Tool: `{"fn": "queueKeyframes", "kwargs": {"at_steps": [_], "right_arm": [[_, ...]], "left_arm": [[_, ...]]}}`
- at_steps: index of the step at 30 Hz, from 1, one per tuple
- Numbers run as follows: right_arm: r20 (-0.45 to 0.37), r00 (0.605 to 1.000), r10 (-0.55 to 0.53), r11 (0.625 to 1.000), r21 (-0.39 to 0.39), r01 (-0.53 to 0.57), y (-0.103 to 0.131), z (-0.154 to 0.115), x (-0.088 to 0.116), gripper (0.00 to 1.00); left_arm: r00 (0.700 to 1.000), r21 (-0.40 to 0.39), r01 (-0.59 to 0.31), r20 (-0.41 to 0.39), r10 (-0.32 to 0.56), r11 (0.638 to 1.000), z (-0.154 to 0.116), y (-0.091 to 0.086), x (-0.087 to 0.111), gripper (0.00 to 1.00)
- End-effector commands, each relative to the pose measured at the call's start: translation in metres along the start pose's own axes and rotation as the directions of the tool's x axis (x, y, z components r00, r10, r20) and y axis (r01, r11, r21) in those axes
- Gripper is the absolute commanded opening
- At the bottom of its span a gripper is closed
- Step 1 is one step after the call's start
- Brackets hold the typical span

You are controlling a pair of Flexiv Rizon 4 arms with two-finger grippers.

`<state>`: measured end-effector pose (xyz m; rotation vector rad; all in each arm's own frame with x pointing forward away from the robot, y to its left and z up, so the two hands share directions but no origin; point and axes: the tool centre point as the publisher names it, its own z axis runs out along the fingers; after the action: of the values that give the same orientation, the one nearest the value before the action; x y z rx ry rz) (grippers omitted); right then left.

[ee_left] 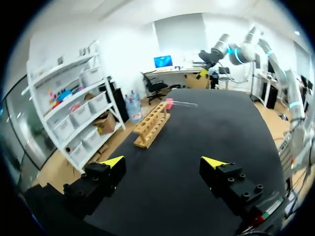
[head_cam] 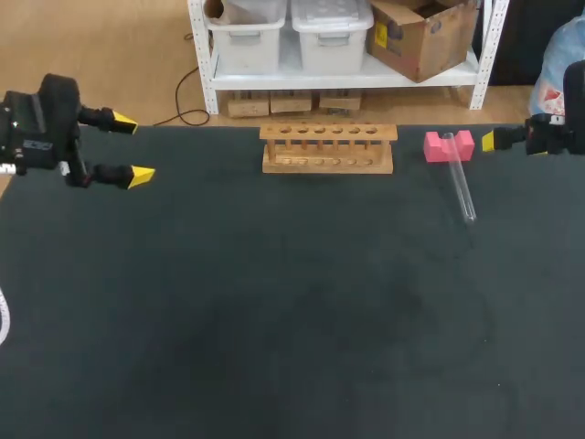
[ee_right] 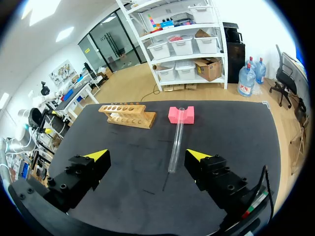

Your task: Grasp the test tube, adjust it, and insert it.

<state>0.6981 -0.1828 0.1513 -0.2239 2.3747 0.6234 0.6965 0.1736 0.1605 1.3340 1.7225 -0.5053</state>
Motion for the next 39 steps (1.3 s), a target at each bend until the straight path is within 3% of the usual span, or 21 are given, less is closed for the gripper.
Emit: {"fn": "queueKeyframes", "kwargs": {"at_steps": [1, 10, 18, 39], "right_arm": [[0.000, 1.000, -0.001, 1.000, -0.001, 0.001, -0.001, 0.000, 0.000, 1.00], [0.000, 1.000, -0.001, 1.000, -0.001, 0.001, -0.001, 0.000, 0.000, 1.00], [0.000, 1.000, -0.001, 1.000, -0.001, 0.001, -0.001, 0.000, 0.000, 1.00], [0.000, 1.000, -0.001, 1.000, -0.001, 0.001, -0.001, 0.000, 0.000, 1.00]], "left_arm": [[0.981, 0.010, -0.013, 0.191, 0.011, 1.000, 0.012, 0.011, 0.007, 1.00], [0.969, 0.051, -0.042, 0.247, 0.028, 0.998, 0.038, 0.034, 0.017, 1.00], [0.962, 0.098, 0.001, 0.270, -0.027, 0.995, 0.055, 0.056, 0.025, 1.00], [0.977, 0.133, 0.042, 0.203, -0.069, 0.990, 0.084, 0.108, 0.040, 1.00]]}}
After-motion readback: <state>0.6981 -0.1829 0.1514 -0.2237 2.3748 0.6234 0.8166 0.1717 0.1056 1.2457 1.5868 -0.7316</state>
